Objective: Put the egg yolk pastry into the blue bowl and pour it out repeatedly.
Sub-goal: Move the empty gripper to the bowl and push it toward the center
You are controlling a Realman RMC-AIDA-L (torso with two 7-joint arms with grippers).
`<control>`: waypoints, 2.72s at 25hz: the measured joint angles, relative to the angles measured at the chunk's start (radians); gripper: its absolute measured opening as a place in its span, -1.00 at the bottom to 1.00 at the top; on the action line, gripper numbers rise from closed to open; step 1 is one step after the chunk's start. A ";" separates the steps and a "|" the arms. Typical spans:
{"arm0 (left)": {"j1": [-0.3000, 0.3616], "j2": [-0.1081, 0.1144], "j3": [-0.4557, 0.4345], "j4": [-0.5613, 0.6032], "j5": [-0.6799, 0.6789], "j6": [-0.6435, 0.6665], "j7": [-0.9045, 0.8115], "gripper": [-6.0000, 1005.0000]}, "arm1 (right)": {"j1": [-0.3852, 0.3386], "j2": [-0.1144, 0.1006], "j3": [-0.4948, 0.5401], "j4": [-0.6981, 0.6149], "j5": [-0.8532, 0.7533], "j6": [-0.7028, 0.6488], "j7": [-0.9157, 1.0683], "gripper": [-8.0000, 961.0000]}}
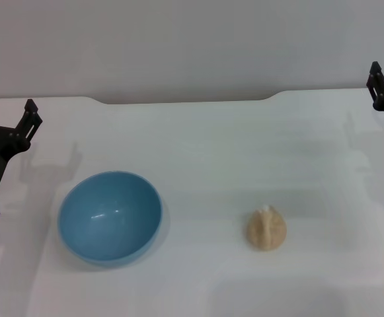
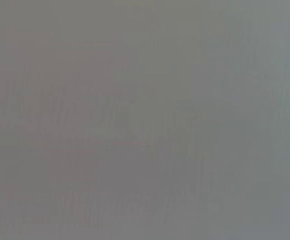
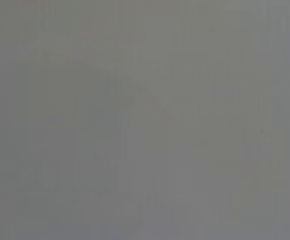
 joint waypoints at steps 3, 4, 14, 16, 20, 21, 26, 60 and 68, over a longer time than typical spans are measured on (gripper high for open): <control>0.000 0.000 0.002 0.002 0.000 0.000 0.000 0.72 | 0.001 -0.001 0.001 0.006 0.000 0.000 0.000 0.06; 0.000 0.000 0.003 0.002 0.000 0.000 0.000 0.72 | 0.002 -0.001 0.001 0.008 0.000 0.000 0.000 0.06; 0.000 -0.001 -0.003 0.002 0.000 0.000 -0.002 0.72 | 0.001 -0.001 0.003 0.012 0.000 0.000 0.000 0.06; 0.000 -0.001 -0.004 0.001 0.000 0.000 -0.002 0.72 | 0.001 -0.001 0.003 0.012 0.000 0.000 0.000 0.05; 0.000 -0.001 -0.004 0.001 0.000 -0.001 -0.002 0.72 | -0.006 0.000 0.003 0.011 0.000 0.000 0.000 0.05; -0.001 0.000 -0.004 0.002 0.000 -0.003 -0.003 0.72 | -0.007 0.000 0.003 0.011 0.000 0.000 0.000 0.05; -0.022 0.014 -0.005 0.026 0.002 -0.025 -0.043 0.72 | -0.013 0.003 0.029 0.016 0.000 0.000 0.007 0.05; 0.052 0.022 -0.736 1.321 0.357 -2.217 0.361 0.72 | 0.007 0.000 0.052 0.009 0.000 0.048 0.021 0.05; 0.000 0.022 -0.759 1.302 0.387 -2.370 0.357 0.72 | 0.000 0.002 0.052 0.002 0.000 0.048 0.020 0.06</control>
